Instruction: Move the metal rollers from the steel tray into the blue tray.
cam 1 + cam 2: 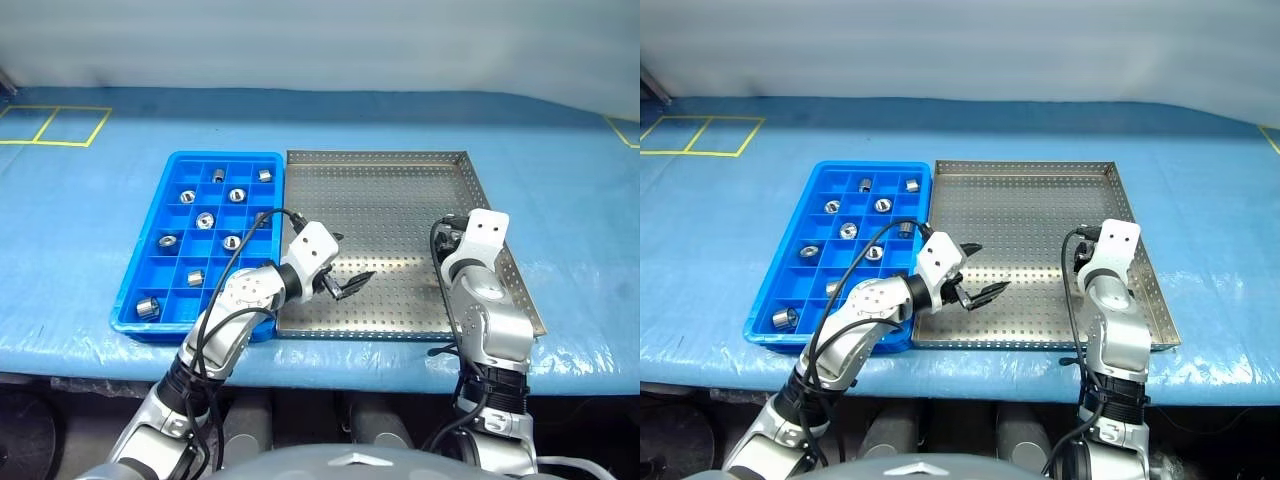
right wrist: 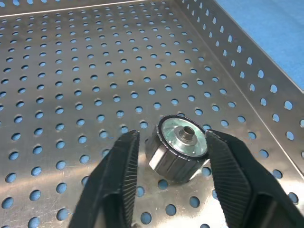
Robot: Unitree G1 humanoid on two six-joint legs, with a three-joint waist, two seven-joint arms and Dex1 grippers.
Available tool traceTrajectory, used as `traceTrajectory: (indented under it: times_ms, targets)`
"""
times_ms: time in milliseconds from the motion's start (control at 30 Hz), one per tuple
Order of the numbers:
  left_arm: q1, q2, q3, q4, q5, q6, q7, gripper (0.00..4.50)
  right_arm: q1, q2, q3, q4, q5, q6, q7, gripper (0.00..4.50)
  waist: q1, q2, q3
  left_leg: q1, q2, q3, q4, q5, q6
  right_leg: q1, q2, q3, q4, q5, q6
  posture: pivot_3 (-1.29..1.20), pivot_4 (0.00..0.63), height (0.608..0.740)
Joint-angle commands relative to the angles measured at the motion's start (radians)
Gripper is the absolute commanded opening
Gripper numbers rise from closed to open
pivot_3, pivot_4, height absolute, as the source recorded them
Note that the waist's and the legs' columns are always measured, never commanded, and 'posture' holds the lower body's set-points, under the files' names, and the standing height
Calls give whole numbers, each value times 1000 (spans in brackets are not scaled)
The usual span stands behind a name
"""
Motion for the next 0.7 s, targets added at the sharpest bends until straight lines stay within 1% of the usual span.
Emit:
traceTrajectory:
  times_ms: [33,100,167,233,267,567,700]
  targets:
    - [-5,0,1,-56,2,1,1,4500,-27,-8,-6,-17,5,-1,-10,1773,0,0,0,0,0,0,0,0,0,0,0,0,0,0,0,111,150,740]
    - [-5,0,-1,-57,2,1,3,4500,-29,-8,-7,-14,10,-5,-6,1773,0,0,0,0,0,0,0,0,0,0,0,0,0,0,0,111,150,740]
    - [-5,0,-2,-57,3,0,4,4500,-27,-4,-8,-15,16,-9,-3,1396,1,0,0,0,0,0,0,0,0,0,0,0,0,0,0,111,150,740]
    - [-5,-1,-3,-57,4,0,5,4500,-27,-4,-8,-17,19,-8,-2,896,1,0,0,0,0,0,0,0,0,0,0,0,0,0,0,111,150,740]
    - [-4,-1,-4,-58,4,0,5,4500,-26,-6,-5,-17,18,-6,-1,748,1,0,0,0,0,0,0,0,0,0,0,0,0,0,0,111,150,740]
    - [-6,0,-2,-53,6,0,6,4500,-30,-10,4,-18,39,-10,18,748,1,0,0,0,0,0,0,0,0,0,0,0,0,0,0,114,150,740]
    - [-6,0,-1,-55,6,0,8,4500,-30,-19,31,-43,29,-7,28,748,1,0,0,0,0,0,0,0,0,0,0,0,0,0,0,114,150,740]
